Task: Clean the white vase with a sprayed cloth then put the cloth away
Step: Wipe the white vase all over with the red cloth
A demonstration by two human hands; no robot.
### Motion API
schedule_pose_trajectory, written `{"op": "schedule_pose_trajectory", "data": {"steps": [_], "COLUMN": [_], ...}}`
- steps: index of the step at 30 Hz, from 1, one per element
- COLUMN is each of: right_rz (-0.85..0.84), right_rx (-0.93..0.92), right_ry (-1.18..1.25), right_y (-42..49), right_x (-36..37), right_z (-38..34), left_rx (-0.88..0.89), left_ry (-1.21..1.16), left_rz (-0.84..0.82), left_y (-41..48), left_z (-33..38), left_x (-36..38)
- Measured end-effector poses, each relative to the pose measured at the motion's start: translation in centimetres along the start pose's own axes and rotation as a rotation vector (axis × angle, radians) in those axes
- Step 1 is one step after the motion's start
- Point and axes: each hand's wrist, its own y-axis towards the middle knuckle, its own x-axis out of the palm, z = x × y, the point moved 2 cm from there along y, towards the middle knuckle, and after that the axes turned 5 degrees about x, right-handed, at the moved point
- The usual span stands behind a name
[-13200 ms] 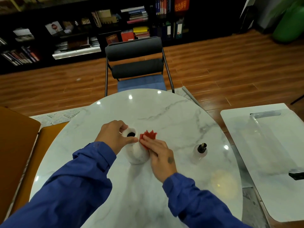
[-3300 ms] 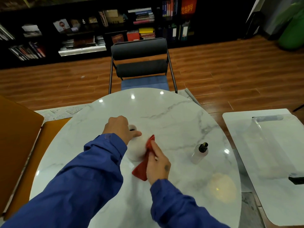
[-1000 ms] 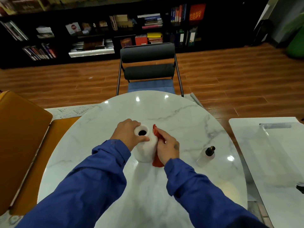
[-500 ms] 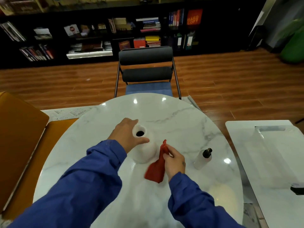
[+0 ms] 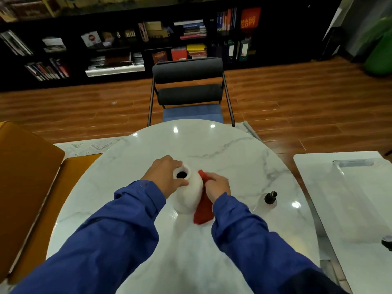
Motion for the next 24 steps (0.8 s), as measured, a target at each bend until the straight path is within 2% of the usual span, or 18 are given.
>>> {"op": "schedule_pose_trajectory", "data": {"steps": [2,4,6,8,11,14,15,18,20,22,24], "right_rz": [-0.042,-0.011,0.056,0.117,0.145,0.065,0.039,0.061,0.103,0.131,0.140], "right_rx": [-0.108,-0.309,-0.556,-0.647,-0.578,-0.304,-0.309,-0.584,-0.630,-0.466,-0.198], "right_ry": [-0.048,-0.060,-0.102,-0.117,0.017,0.170,0.176,-0.053,-0.102,0.012,0.118], "right_y": [-1.3,-3.5,-6.2,-8.4,-7.6,-4.5,-4.2,-6.6,-8.2,-8.4,-7.0], "right_x": [0.0,0.1,0.7,1.0,0.7,0.5,0.5,0.8,0.8,0.6,0.2], "right_z": [-1.4,-1.5,0.9,3.9,4.3,1.0,0.6,2.1,5.2,6.8,6.4], "left_rx": [-0.033,-0.054,-0.068,-0.078,-0.111,-0.142,-0.146,-0.155,-0.158,-0.168,-0.174], "left_ry": [-0.036,-0.070,-0.093,-0.108,-0.136,-0.131,-0.126,-0.137,-0.152,-0.157,-0.150], "left_rz": [0.017,0.048,0.080,0.099,0.125,0.135,0.139,0.155,0.162,0.154,0.142], "left_y": [0.1,0.0,-0.1,-0.3,-0.5,-0.7,-0.8,-1.0,-0.9,-0.8,-0.8], "left_z": [-0.1,-0.2,-0.2,-0.1,-0.1,-0.1,-0.1,0.2,0.1,0.0,-0.1], "left_x": [0.1,0.4,0.6,0.8,0.9,1.0,0.9,1.0,1.0,1.0,1.0]}}
